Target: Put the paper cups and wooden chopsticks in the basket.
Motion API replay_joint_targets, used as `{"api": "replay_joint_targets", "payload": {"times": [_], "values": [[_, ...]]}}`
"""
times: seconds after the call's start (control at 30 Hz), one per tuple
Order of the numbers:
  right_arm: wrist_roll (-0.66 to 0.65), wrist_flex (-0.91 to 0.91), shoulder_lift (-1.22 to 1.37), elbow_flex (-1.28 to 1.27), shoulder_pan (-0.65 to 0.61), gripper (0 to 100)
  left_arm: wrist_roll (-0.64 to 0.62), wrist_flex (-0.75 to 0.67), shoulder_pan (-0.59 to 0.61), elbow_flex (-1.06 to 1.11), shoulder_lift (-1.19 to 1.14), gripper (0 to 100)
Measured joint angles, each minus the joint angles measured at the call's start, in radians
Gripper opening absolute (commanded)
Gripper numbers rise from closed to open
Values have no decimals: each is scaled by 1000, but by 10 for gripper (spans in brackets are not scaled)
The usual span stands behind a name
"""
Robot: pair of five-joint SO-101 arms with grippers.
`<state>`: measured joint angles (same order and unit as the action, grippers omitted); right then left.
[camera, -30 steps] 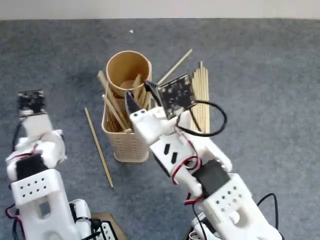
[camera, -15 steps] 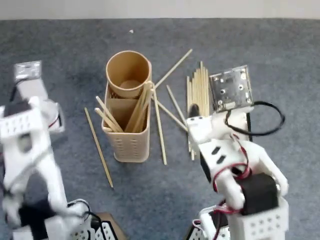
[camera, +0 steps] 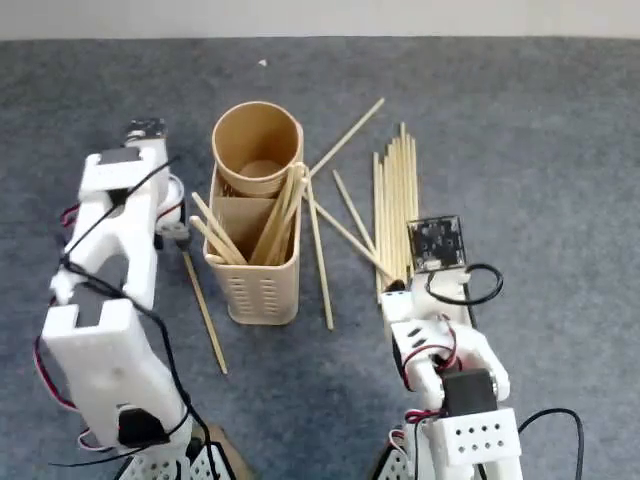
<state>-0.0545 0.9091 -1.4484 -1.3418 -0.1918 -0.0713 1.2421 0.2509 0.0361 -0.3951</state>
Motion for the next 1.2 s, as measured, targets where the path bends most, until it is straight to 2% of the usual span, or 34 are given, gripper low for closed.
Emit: {"api": "replay_joint_targets", "payload": {"times": [0.23,0.37,0.67,0.77,0.93,1.1,1.2], "values": [[0,-83,-114,-164,2,88,-34,2,-26,-87,-89,134],[0,-87,-175,-209,2,88,-34,2,-28,-89,-92,0],[0,-87,-227,-210,2,88,-35,0,-38,-87,-95,3],[0,-87,-232,-210,2,88,-37,29,-37,-157,-97,3],[0,-87,-232,-215,-29,88,-35,198,-32,-496,-97,3],[0,-87,-232,-215,-34,88,-14,411,-35,-1128,-97,4],[0,-87,-232,-215,-35,88,35,479,-97,-1516,-75,4]]}}
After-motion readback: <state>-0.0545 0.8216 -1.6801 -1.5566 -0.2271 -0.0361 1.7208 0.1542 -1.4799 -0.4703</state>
